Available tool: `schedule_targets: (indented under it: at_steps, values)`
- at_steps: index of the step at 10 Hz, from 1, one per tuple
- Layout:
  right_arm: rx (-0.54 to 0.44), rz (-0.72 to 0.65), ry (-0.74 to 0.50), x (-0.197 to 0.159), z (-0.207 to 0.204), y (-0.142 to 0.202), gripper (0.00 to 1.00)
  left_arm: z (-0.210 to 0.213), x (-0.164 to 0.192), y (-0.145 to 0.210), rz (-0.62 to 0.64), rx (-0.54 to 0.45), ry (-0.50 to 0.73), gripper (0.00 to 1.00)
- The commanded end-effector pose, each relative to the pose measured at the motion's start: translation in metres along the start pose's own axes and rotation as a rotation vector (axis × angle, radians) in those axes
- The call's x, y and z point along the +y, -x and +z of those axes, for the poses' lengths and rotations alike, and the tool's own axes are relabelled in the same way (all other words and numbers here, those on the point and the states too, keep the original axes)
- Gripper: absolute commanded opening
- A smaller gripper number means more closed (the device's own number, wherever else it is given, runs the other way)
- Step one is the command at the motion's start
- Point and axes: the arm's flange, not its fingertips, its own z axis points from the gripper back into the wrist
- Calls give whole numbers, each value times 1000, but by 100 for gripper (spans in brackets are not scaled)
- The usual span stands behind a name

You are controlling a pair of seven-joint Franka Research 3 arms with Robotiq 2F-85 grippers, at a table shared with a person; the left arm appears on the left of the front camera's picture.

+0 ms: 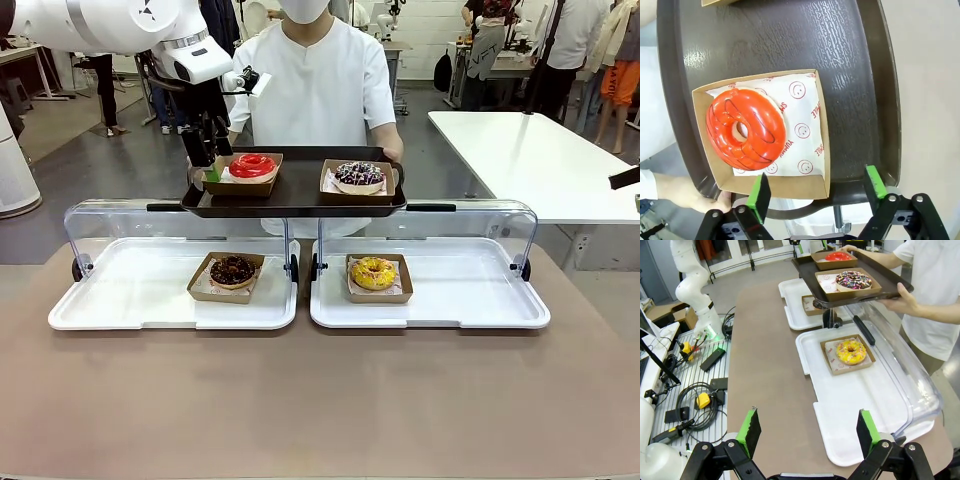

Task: Provide the desired donut to the person.
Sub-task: Place the picked Paper togo box onto the Handle tray extended by the person.

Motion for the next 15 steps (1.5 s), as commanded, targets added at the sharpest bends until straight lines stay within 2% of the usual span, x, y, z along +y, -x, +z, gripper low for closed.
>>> schedule_targets:
  at_steps: [1,3,5,10,12,14,15]
  values:
    - [-6,2,-1,1,0,-1,100,6,0,1,7,23,8,100]
    - [-6,2,-1,1,0,-1,100,11,-7,4,25,23,25,100]
    - [-6,2,-1,1,0,-1,100,25,-33,24,2,35,40,100]
    - [-6,2,-1,1,0,-1,100,44,-130,129,-29,-58,-11,100]
    - [-6,2,-1,1,0,-1,100,51,-156,155,-19,-85,-58,100]
    - [-6,2,-1,1,0,-1,100,53,-158,168,-14,-60,-101,100]
    - [-6,2,-1,1,0,-1,100,55,-154,164,7,-48,-32,100]
